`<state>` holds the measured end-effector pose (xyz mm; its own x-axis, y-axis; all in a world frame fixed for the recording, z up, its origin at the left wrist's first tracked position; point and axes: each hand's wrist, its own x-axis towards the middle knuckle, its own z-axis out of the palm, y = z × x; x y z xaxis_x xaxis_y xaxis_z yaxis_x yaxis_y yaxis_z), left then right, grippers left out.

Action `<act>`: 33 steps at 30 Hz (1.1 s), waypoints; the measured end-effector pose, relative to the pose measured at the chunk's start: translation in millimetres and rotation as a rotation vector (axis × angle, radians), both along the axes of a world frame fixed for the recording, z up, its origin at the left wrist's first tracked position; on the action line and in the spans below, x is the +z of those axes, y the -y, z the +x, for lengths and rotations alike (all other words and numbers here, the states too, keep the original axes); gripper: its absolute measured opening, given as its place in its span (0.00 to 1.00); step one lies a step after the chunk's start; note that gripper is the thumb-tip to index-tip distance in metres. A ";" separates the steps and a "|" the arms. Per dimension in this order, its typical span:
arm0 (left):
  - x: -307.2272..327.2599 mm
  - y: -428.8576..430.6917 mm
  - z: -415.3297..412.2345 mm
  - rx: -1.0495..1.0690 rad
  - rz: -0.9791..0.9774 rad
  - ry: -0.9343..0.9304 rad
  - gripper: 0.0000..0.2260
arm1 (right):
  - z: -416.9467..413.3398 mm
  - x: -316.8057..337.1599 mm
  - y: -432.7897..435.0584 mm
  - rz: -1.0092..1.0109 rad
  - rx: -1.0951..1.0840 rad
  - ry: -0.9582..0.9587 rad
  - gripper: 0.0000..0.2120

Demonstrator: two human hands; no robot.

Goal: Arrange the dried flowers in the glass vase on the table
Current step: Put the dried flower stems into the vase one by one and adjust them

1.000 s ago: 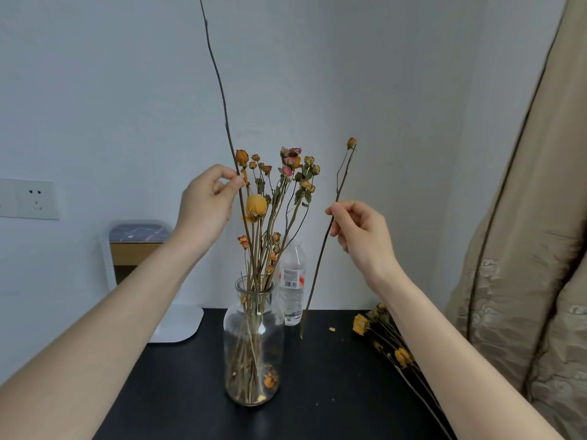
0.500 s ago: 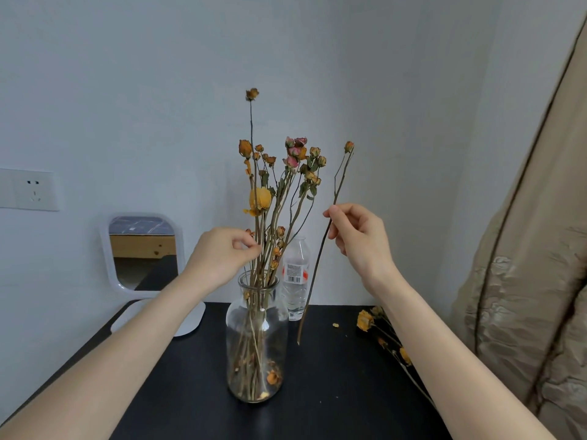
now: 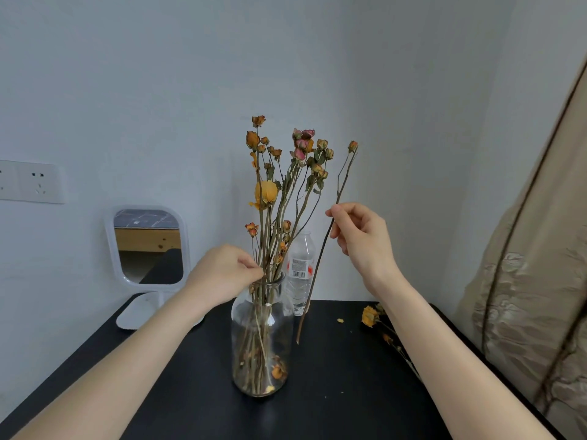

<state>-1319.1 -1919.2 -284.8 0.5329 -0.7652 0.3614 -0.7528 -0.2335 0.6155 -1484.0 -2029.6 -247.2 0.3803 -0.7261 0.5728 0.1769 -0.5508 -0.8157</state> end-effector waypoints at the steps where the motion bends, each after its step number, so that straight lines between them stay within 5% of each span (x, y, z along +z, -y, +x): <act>1: -3.3 -2.7 -1.6 0.051 -0.074 0.005 0.05 | 0.1 0.4 -0.3 0.004 0.001 0.012 0.09; 5: -26.3 -5.8 -3.0 0.108 -0.338 -0.173 0.03 | 0.3 6.0 -2.1 -0.001 -0.001 0.099 0.11; 11: -47.7 15.7 -3.7 -0.155 -0.095 -0.491 0.42 | 0.7 19.4 -2.0 -0.086 -0.078 0.213 0.11; 15: -63.9 26.4 -2.7 -0.127 -0.135 -0.529 0.52 | 0.0 27.2 -0.9 -0.168 -0.143 0.265 0.12; 24: -81.7 32.9 1.7 -0.093 -0.253 -0.364 0.25 | 10.4 25.8 -0.4 -0.237 -0.113 0.228 0.12; 33: -85.9 31.6 7.0 -0.137 -0.233 -0.392 0.23 | 29.8 6.5 -3.0 -0.297 -0.062 -0.071 0.08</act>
